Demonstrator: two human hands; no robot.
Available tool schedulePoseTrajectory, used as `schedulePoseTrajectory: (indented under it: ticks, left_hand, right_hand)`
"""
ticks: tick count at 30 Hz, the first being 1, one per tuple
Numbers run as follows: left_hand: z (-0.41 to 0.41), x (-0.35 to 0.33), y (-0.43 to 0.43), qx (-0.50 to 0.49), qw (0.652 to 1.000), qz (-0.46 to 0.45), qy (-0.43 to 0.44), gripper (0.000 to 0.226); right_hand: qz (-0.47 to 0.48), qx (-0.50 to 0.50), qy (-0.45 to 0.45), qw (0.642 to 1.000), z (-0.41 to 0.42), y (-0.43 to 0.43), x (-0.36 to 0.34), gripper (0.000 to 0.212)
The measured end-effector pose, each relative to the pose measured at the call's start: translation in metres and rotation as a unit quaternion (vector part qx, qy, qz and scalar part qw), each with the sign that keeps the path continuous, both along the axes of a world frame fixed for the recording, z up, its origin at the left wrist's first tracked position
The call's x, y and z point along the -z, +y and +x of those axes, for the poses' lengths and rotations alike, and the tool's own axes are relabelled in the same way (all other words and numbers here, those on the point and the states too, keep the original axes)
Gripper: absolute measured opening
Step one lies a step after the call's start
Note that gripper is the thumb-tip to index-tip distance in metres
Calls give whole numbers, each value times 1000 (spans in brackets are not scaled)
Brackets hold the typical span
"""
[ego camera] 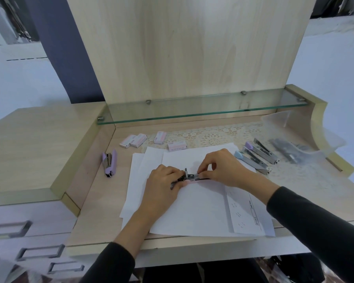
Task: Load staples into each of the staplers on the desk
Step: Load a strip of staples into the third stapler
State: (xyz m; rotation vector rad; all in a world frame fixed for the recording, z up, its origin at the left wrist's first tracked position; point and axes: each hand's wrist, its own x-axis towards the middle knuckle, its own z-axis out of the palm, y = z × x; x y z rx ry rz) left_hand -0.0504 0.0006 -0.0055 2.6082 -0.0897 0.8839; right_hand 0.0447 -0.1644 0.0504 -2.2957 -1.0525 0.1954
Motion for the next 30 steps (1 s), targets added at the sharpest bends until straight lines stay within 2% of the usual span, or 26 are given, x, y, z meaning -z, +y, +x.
schedulePoseTrajectory:
  ticks: [4, 10, 14, 18, 23, 27, 30]
  left_hand:
    - [0, 2, -1, -4, 1000, 0, -3, 17]
    - [1, 3, 0, -1, 1000, -8, -9, 17]
    - [1, 4, 0, -2, 1000, -7, -7, 23]
    - [1, 2, 0, -2, 1000, 0, -7, 19]
    - [1, 1, 0, 4, 1000, -3, -7, 33]
    - [1, 1, 0, 2, 1000, -14, 0, 28]
    - [1, 3, 0, 3, 1000, -16, 3, 27]
  right_hand:
    - [26, 3, 59, 998, 1, -1, -4, 3]
    - [7, -11, 7, 1000, 5, 4, 2, 12]
    - [7, -32, -9, 999, 5, 4, 3, 19]
    - [8, -42, -14, 999, 5, 3, 3, 19]
    - [11, -40, 34, 999, 9, 1, 3, 9]
    - [41, -9, 98, 994, 13, 0, 3, 9]
    - [60, 1, 104, 993, 12, -3, 1, 12]
